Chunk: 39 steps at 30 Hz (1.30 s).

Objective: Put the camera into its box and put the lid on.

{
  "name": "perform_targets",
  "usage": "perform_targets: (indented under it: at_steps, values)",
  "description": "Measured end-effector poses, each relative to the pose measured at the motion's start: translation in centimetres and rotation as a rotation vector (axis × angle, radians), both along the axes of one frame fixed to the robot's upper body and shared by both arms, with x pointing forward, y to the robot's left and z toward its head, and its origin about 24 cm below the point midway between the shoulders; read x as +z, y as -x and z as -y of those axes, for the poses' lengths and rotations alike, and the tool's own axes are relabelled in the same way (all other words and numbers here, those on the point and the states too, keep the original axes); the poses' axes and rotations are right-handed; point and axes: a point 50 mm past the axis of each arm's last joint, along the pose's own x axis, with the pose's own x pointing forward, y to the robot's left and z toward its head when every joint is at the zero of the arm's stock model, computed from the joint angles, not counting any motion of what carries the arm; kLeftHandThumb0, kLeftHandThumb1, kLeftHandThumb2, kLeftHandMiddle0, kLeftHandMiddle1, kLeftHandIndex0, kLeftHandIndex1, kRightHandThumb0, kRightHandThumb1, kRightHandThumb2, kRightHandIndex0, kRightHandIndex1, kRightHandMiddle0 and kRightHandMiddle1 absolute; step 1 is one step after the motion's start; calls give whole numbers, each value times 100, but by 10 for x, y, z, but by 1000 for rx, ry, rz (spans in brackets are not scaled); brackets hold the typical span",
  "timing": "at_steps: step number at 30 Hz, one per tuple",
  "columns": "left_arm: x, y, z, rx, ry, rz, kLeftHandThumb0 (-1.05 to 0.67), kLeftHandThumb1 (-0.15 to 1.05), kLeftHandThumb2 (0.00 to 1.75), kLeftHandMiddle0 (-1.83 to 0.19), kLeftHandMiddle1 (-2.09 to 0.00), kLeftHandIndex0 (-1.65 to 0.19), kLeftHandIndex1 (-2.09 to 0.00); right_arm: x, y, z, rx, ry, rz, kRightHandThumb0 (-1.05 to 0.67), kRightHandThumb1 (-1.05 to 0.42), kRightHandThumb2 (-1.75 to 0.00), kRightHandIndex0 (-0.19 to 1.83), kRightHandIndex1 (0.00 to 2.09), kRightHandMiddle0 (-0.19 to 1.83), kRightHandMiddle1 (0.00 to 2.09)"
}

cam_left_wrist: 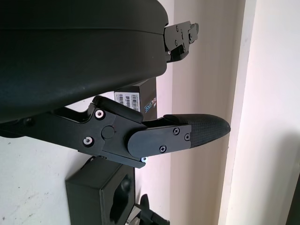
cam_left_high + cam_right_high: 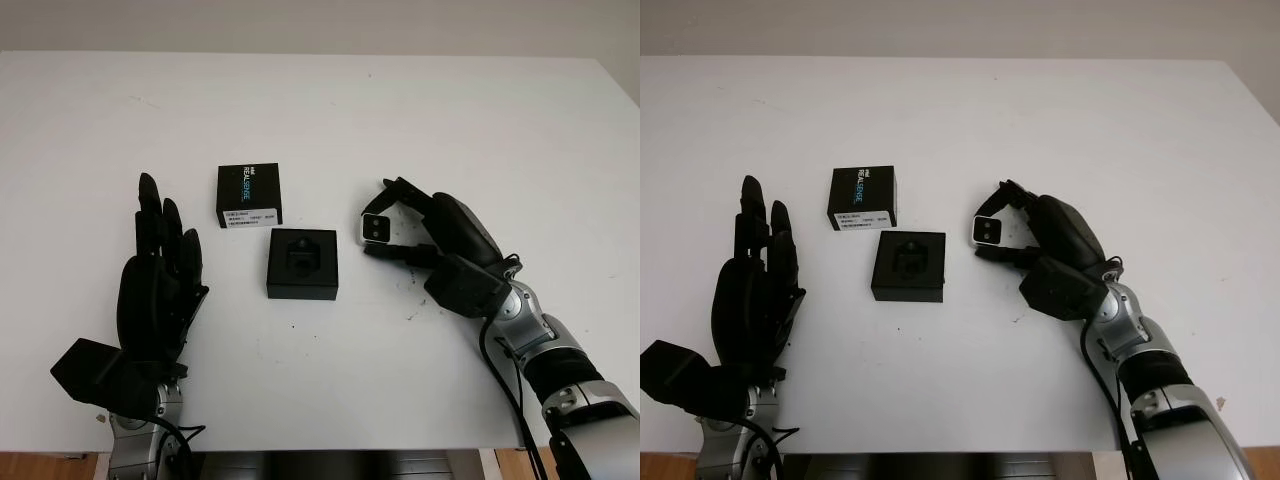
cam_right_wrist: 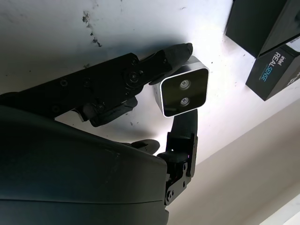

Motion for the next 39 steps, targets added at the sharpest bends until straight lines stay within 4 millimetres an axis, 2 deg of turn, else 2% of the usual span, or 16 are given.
perform_targets:
  at_steps: [17, 24, 39]
  values:
    - [0, -1, 0, -5, 1, -9, -69, 105, 53, 19, -5, 19, 0, 0, -5, 1, -24, -172, -89, -45, -97, -6, 32, 8, 36, 152]
    - [-1, -1, 1, -4, 7, -9, -69, 105, 52, 18, -5, 19, 0, 16, -4, -12, 29, -201, -94, -45, -97, -6, 33, 7, 37, 156]
    - [-1, -1, 9, 5, 14, -6, -70, 105, 53, 19, -4, 19, 0, 49, 13, -33, 168, -254, -42, -51, -99, -6, 36, 7, 40, 165]
